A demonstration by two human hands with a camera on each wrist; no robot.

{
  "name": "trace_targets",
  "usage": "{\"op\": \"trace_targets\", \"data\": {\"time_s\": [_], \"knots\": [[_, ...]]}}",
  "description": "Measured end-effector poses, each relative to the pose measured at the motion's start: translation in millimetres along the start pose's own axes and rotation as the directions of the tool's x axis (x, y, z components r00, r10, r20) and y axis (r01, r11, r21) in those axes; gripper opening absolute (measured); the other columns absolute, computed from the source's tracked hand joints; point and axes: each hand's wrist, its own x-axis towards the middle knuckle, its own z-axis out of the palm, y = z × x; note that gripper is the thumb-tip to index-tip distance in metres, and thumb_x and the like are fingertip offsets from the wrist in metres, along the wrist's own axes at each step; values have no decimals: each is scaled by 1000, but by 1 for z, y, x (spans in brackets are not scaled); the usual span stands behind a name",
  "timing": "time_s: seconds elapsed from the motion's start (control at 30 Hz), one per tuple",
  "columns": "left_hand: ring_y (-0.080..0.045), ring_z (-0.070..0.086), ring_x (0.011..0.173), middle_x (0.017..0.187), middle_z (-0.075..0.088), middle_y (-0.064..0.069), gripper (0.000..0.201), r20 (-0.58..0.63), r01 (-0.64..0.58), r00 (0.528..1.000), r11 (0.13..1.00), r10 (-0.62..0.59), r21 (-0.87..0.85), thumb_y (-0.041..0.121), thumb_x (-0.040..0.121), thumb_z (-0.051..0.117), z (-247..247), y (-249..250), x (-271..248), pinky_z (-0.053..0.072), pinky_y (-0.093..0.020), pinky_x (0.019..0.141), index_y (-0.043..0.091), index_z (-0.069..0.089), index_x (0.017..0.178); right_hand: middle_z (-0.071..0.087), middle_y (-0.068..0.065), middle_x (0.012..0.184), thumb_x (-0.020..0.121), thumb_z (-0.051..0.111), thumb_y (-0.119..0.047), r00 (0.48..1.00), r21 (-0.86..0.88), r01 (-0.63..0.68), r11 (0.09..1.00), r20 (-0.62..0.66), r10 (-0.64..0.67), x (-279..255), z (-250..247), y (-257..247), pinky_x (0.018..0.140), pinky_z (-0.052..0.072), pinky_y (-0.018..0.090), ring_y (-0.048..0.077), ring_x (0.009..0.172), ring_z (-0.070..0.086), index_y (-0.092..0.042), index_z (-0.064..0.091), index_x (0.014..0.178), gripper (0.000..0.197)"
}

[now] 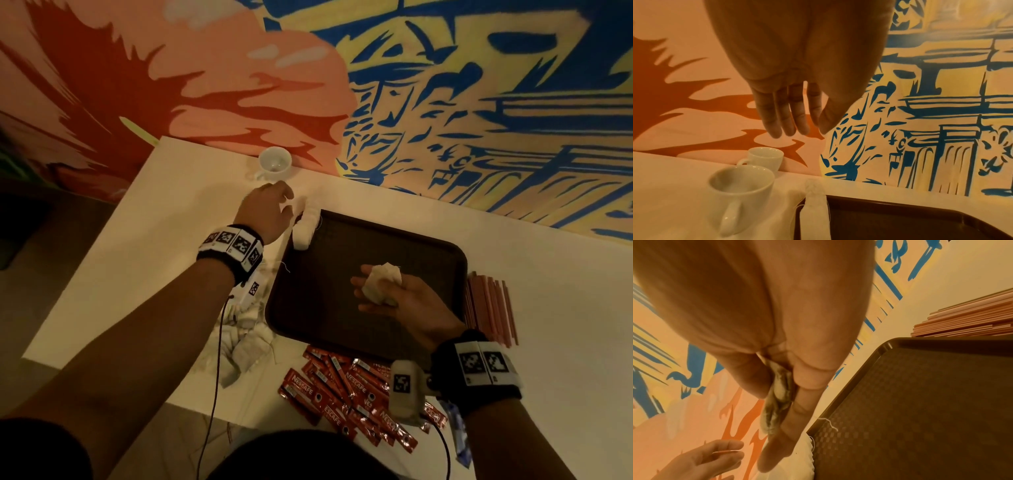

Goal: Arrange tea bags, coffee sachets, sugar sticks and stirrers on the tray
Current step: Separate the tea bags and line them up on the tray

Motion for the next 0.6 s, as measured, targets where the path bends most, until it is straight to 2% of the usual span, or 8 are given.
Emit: {"op": "trace_targets", "data": {"time_s": [0.17, 0.23, 0.33, 0.37, 0.43, 0.5, 0.6], "knots": [[-19, 63, 102, 107, 67, 2, 21, -18, -17, 1000, 992, 15, -123, 20, 91, 64, -11, 9, -41, 51, -38, 90, 23, 64, 112, 69, 7, 125, 107, 43, -13, 998, -6, 65, 998, 13, -65, -14, 0, 1, 92, 59, 35, 21, 113, 68, -11, 62, 130, 29], [-11, 63, 97, 105, 68, 5, 19, -6, -6, 1000, 976, 5, -219, 19, 91, 65, -17, 22, -62, 50, -27, 86, 24, 66, 110, 69, 8, 125, 105, 47, -12, 995, -12, 97, 995, 8, -97, -21, 1, 3, 93, 59, 38, 23, 111, 69, -13, 67, 120, 25], [0, 62, 94, 103, 69, 7, 16, 109, 36, 994, 927, 5, -374, 20, 93, 66, -26, 47, -98, 47, -14, 78, 26, 67, 107, 71, 6, 122, 103, 54, -12, 991, 17, 134, 991, 16, -134, -32, 4, 4, 92, 59, 39, 26, 108, 71, -14, 68, 114, 19], [1, 62, 97, 104, 70, 8, 15, 160, 49, 987, 909, 20, -415, 22, 93, 67, -28, 57, -110, 49, -14, 81, 27, 68, 108, 72, 7, 120, 102, 56, -11, 989, 37, 148, 988, 14, -149, -36, 4, 4, 89, 60, 37, 26, 106, 72, -12, 68, 114, 18], [0, 63, 100, 106, 70, 8, 17, 259, 86, 964, 857, 57, -508, 24, 94, 68, -33, 76, -135, 54, -22, 86, 25, 69, 111, 73, 12, 113, 99, 60, -10, 985, 73, 171, 983, -12, -170, -45, 5, 4, 81, 63, 35, 28, 102, 73, -8, 68, 114, 17], [-5, 66, 98, 106, 70, 4, 21, 329, 125, 939, 796, 97, -593, 23, 94, 68, -35, 95, -158, 59, -28, 83, 21, 68, 115, 74, 15, 110, 96, 66, -12, 980, 58, 195, 979, -37, -193, -54, 4, 5, 76, 64, 35, 27, 101, 74, -4, 68, 115, 20], [-12, 69, 96, 107, 70, -3, 24, 357, 136, 923, 752, 140, -645, 22, 94, 67, -37, 115, -184, 60, -29, 81, 19, 67, 118, 77, 11, 104, 92, 72, -14, 969, -9, 241, 970, -52, -241, -66, 1, 8, 67, 62, 32, 21, 95, 74, -5, 71, 112, 22]]}}
